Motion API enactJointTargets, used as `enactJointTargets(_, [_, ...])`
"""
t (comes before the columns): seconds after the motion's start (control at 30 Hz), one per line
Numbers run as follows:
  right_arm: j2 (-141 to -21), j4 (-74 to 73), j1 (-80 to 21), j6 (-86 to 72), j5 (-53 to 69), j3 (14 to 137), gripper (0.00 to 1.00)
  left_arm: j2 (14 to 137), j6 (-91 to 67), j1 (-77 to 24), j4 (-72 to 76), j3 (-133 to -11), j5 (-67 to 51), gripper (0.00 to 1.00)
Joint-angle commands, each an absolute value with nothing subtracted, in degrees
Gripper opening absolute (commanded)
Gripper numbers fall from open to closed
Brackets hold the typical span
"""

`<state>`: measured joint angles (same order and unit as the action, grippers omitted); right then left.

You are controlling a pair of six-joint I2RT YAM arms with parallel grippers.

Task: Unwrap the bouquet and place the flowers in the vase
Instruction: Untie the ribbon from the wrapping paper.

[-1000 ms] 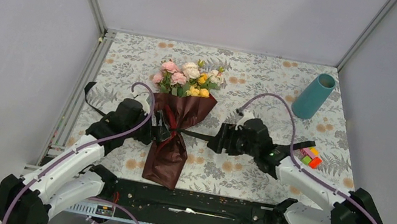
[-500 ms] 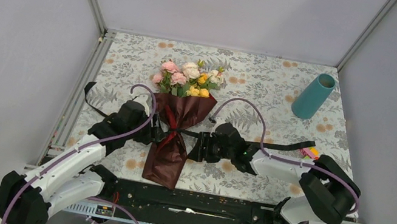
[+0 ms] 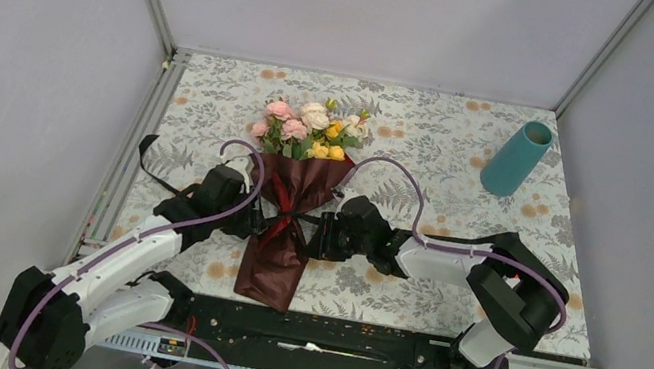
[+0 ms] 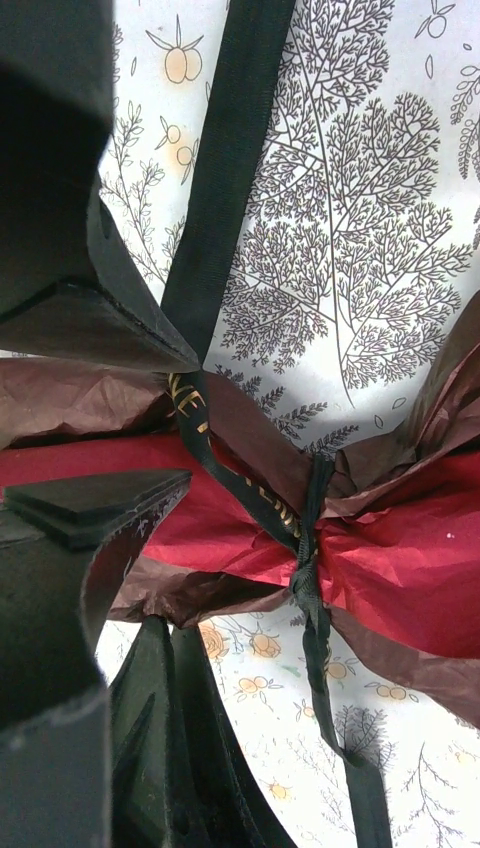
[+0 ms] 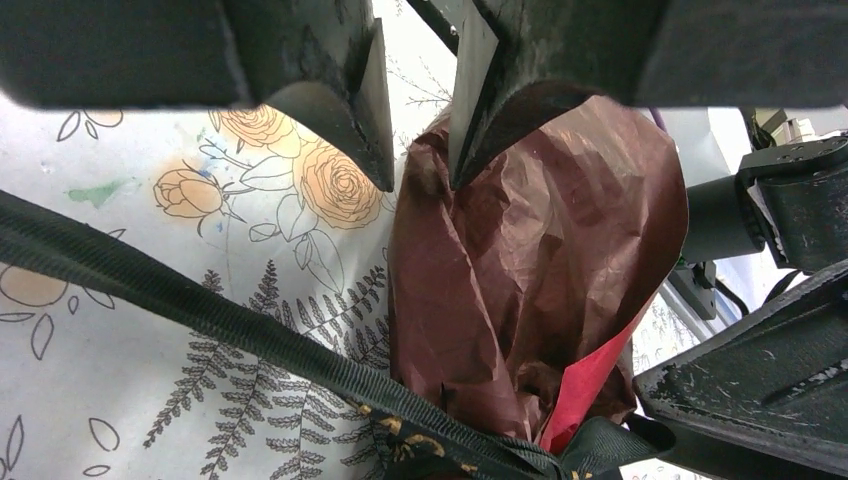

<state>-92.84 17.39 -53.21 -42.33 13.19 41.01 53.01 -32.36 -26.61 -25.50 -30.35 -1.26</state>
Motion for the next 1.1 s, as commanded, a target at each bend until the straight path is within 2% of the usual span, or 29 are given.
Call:
enactJointTargets(0.0, [-94.33,19.54,-53.68,-42.15,14.14,44.07,0.32,54.12,-31.12,-26.89,-21.23,-30.04,-0.18,0.42])
enactJointTargets(0.2, [-94.59,18.66,-53.69,-40.36,12.84,44.30,0.11,55.54,-30.42,-26.89,-20.21,-29.76,-0.28,0.17])
enactJointTargets(0.33, [-93.88,17.35,-53.70,-38.32,12.13,44.27,0.00,55.65,-29.99,-27.35,-17.69,-28.61,-3.61,0.08])
enactJointTargets(0.63, [-89.15,3.80,-52.92,-27.91,5.29,46.59,0.00,56.83,-30.24,-30.61,-15.28,-27.91,-7.77,0.00])
enactJointTargets(0.87, [-84.49,0.99,-46.84,-25.23,6.31,43.88,0.00,56.38,-31.28,-33.39,-11.38,-26.06,-12.03,0.00])
enactJointTargets(1.0, [-83.48,-1.75,-44.61,-23.74,7.24,44.58,0.00,57.06,-32.42,-33.79,-7.64,-24.74,-15.93,0.18])
enactJointTargets(1.07, [-83.34,-2.84,-44.55,-23.29,7.64,45.35,0.07,56.00,-33.05,-33.83,-7.09,-25.01,-16.03,0.36])
